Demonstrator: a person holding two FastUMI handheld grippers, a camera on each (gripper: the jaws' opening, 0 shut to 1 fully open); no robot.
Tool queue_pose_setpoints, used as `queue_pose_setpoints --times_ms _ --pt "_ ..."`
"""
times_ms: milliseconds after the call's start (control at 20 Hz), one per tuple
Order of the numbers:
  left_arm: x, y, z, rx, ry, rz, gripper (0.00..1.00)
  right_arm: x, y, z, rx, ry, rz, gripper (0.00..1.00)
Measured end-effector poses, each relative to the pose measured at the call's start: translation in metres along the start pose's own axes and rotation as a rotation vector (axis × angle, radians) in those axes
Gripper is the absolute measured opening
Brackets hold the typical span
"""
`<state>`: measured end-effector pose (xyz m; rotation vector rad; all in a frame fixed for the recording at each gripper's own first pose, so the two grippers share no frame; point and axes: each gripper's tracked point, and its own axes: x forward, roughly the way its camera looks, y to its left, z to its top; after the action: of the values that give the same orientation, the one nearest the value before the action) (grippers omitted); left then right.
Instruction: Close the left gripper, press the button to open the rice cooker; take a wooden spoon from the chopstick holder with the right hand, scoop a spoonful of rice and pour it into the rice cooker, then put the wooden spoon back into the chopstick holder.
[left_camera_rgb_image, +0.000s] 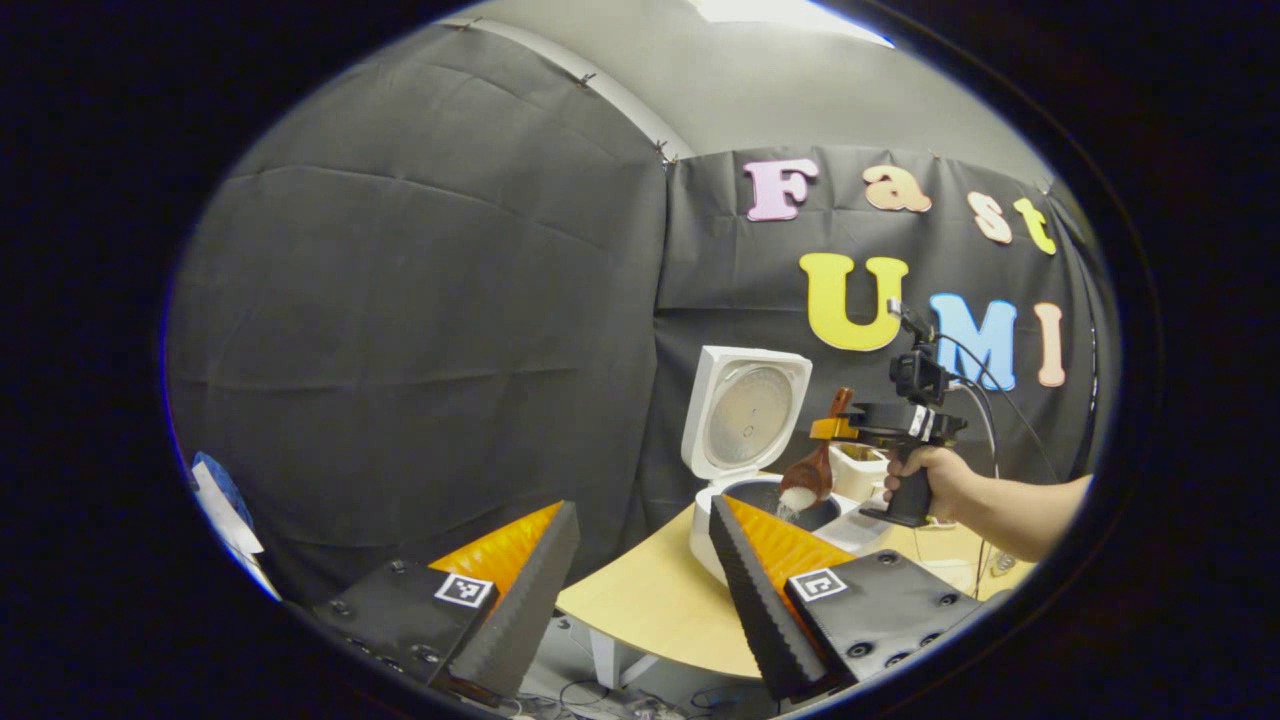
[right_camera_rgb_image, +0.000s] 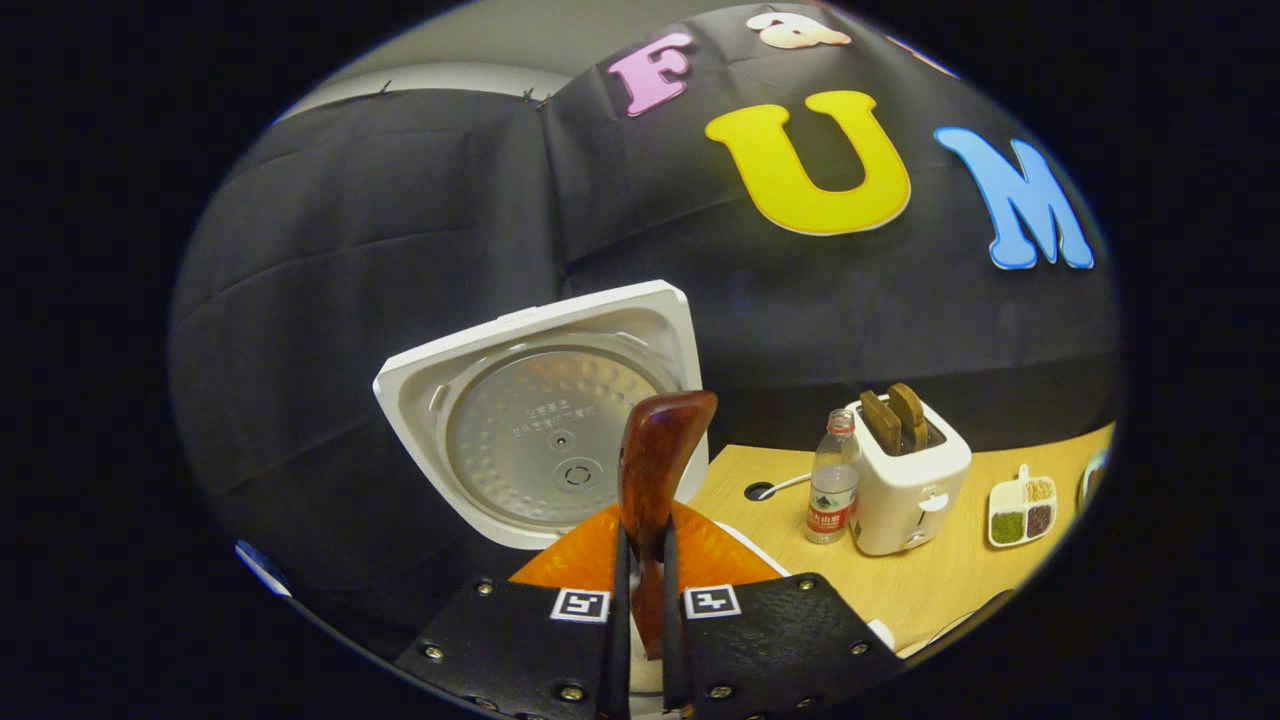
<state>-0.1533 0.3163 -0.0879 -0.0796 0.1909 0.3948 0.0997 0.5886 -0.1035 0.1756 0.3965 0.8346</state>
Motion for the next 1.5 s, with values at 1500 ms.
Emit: queue_pose_setpoints --times_ms 1500 --pt "0.011 -0.033 0.021 0.028 -0.073 -0.095 0.92 -0.053 -0.065 0.023 0.505 -0.048 0.017 0.13"
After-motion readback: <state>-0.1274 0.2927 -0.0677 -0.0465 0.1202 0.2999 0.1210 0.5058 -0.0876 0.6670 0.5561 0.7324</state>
